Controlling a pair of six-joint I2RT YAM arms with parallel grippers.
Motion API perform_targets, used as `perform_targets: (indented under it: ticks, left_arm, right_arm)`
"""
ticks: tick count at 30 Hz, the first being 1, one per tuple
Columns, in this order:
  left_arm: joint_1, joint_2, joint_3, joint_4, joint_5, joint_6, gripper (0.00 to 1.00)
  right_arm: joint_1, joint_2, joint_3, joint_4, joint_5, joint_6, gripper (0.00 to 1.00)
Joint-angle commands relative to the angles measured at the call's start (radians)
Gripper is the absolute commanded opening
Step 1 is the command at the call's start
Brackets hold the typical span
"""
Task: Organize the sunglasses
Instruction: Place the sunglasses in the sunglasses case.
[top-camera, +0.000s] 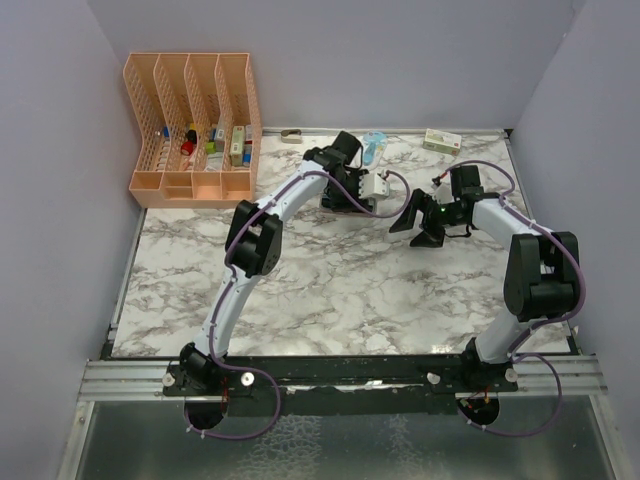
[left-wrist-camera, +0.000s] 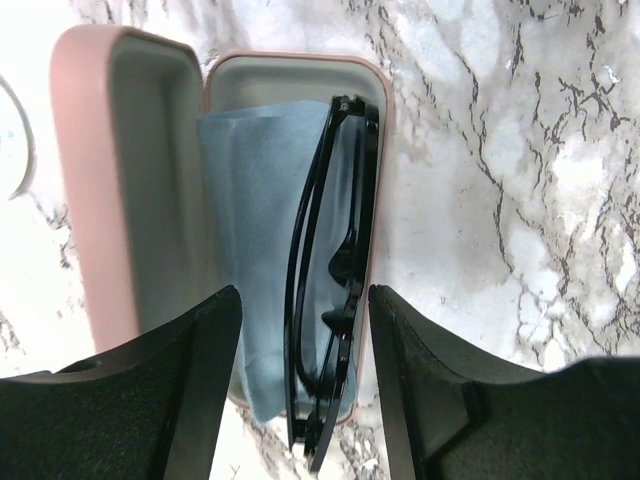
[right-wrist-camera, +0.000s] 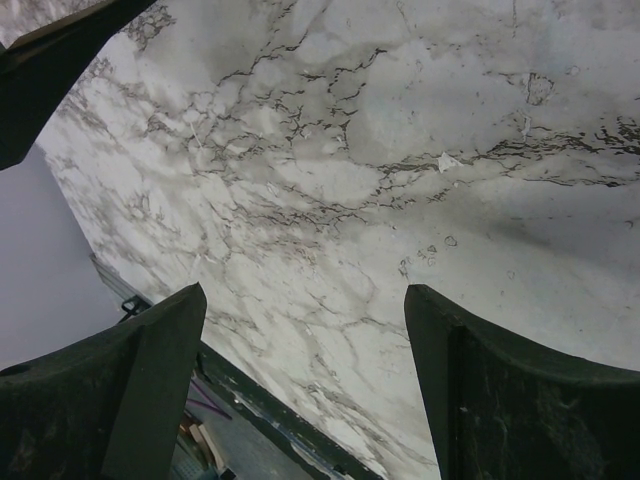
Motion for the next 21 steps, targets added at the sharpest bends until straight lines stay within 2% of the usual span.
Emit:
perform_targets:
  ticks: [1, 9, 11, 18, 21]
  left_arm:
    - [0.0, -0.126, -0.015, 0.027, -0.039, -0.009, 0.57]
    - [0.0, -0.233, -0.166, 0.078, -0.034, -0.041, 0.57]
    - [0.0, -0.232, -0.181, 0.089, -0.036, -0.073, 0.53]
    - [-0.005, -0.244, -0.242, 0.136, -0.005, -0.16, 0.25]
    - [-0.014, -0.26, -0.273, 0.138, 0.014, -0.158, 0.03]
  right_arm:
    - [-0.005, 0.008, -0.001, 0.038, -0.044, 0.011, 0.82]
    - [-0.005, 0.012, -0.004, 0.053, -0.068, 0.022, 0.81]
    - [-0.005, 0.009, -0.004, 0.049, -0.067, 0.022, 0.81]
    - [-0.005, -0.001, 0.014, 0.002, -0.039, 0.004, 0.77]
    - [-0.005, -0.001, 0.022, -0.005, -0.035, 0.003, 0.74]
